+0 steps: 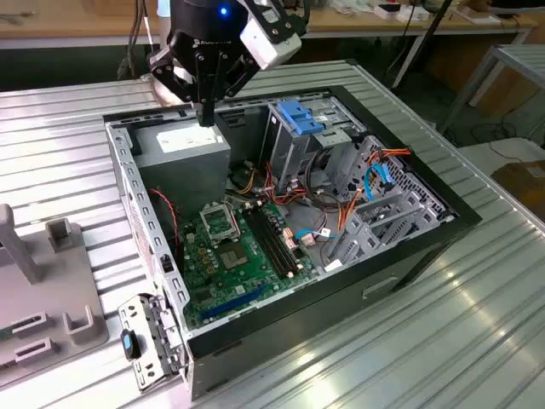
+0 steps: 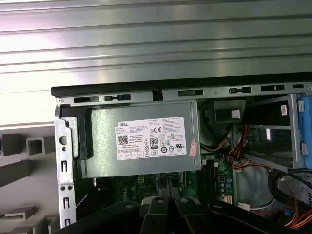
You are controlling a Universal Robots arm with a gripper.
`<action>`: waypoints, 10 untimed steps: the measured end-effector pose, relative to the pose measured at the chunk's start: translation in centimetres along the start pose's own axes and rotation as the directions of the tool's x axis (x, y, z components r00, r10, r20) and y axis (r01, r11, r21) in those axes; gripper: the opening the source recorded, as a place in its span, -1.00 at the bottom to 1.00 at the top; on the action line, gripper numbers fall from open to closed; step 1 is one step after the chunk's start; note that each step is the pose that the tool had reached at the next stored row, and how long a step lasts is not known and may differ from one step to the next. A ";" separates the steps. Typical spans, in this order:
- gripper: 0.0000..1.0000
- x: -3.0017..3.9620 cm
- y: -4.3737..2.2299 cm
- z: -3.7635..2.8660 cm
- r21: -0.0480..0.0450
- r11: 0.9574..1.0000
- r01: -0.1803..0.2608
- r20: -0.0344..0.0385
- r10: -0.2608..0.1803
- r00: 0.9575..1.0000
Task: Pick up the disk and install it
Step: 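Reach for the disk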
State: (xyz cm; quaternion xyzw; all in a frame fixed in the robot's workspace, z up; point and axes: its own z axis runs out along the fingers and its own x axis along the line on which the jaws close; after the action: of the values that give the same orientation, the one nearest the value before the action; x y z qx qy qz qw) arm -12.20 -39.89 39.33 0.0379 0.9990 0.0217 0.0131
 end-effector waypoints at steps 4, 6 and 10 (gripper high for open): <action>-0.79 0.00 0.00 0.00 0.000 1.000 0.000 0.000 0.000 1.000; -0.79 0.00 0.00 0.00 0.000 1.000 0.000 0.000 0.000 1.000; -0.79 0.00 0.00 0.00 0.000 1.000 0.000 0.000 0.000 1.000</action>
State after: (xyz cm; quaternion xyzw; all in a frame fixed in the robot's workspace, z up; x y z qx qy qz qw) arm -12.20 -39.89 39.33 0.0379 0.9990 0.0217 0.0131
